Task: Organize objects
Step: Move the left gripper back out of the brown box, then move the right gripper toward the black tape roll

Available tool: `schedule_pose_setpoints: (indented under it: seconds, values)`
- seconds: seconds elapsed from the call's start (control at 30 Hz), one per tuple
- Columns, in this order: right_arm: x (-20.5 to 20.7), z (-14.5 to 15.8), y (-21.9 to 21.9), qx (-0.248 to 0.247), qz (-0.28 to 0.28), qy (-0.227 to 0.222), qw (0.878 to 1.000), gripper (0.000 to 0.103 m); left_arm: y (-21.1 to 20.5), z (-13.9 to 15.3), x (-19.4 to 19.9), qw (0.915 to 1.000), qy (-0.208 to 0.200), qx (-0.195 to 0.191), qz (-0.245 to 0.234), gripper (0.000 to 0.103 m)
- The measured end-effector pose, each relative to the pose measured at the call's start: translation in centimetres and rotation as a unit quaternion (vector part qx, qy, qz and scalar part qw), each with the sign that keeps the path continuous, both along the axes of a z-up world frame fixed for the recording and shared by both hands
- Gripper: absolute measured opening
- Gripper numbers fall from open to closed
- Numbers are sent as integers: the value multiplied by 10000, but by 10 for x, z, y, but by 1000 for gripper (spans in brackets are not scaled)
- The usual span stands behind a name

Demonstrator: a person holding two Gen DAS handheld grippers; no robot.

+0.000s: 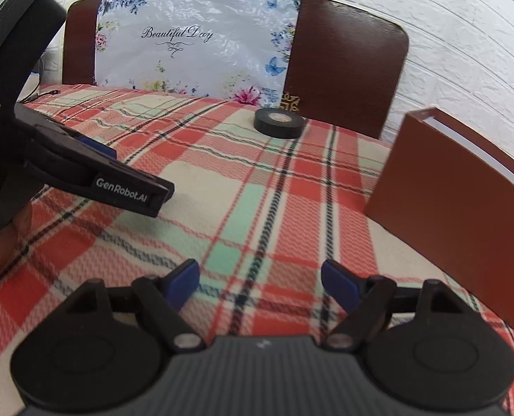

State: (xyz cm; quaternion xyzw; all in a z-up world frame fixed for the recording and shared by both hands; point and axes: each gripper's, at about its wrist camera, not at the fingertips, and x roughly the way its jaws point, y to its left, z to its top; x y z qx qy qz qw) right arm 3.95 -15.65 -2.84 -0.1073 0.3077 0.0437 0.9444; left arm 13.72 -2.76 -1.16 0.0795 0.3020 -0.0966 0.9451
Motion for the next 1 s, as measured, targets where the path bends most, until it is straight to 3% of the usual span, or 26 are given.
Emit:
schedule_pose_setpoints:
  seconds: [0.13,0.33,0.5,0.67,1.0]
  values:
    - [16,0,5,120,9,29,9999,85,19,-3,6,9990,13,-431,91,90]
    - [55,-3,0,488,-358,109,9981,92,16,-7,13,9992,-57,-405,16,96]
    - [78,-5,3,521,-502,121,9973,94,25,-8,27,9975,-83,-674,169,97]
    - [91,-6,9,427,-466,75,9980,95,32,-7,26,9950,-150,-963,236,98]
    - [103,-6,2,635,-689,86,9956,95,40,-6,25,9923,-228,-1136,436,98]
